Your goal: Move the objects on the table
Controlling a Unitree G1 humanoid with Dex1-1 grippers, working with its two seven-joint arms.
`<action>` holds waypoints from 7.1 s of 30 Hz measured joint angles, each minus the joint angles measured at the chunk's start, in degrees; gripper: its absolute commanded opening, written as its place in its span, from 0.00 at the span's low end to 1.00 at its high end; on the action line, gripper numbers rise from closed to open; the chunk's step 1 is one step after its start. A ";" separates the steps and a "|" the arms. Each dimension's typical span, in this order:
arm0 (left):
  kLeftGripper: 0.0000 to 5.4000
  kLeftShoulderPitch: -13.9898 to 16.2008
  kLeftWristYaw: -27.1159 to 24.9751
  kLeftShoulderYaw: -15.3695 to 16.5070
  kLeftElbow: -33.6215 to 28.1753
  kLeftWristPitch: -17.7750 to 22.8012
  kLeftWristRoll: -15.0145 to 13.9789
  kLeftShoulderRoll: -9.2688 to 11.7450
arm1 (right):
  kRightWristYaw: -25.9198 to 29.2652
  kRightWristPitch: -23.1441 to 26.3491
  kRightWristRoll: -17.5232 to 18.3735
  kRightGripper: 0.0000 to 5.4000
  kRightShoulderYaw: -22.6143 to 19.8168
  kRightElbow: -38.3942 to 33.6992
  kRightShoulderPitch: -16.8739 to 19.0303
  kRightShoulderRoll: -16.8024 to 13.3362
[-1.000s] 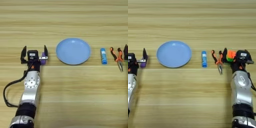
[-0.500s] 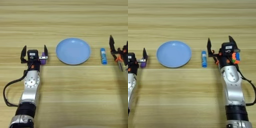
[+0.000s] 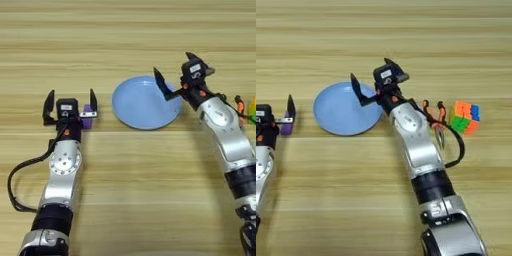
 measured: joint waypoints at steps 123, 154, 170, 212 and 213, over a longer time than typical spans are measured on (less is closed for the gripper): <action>1.00 2.02 -1.55 -2.21 -3.41 10.66 0.61 0.27 | 11.84 12.59 8.33 0.99 1.02 -21.69 13.83 0.61; 1.00 2.99 -3.84 -3.24 -6.49 25.35 0.62 1.96 | 8.10 15.44 10.55 0.99 -0.21 -21.92 13.34 1.78; 1.00 4.47 -4.75 -4.07 -9.49 27.86 0.41 1.94 | 6.90 16.55 11.41 0.99 -0.37 -21.74 13.07 2.32; 0.66 5.10 -6.59 -3.87 -11.11 31.00 -0.28 1.81 | 5.77 16.75 12.90 1.00 -1.84 -21.71 12.05 2.90; 0.64 5.10 -6.60 -3.86 -11.10 31.03 -0.28 1.81 | 5.76 16.75 12.91 1.00 -1.87 -21.71 12.05 2.91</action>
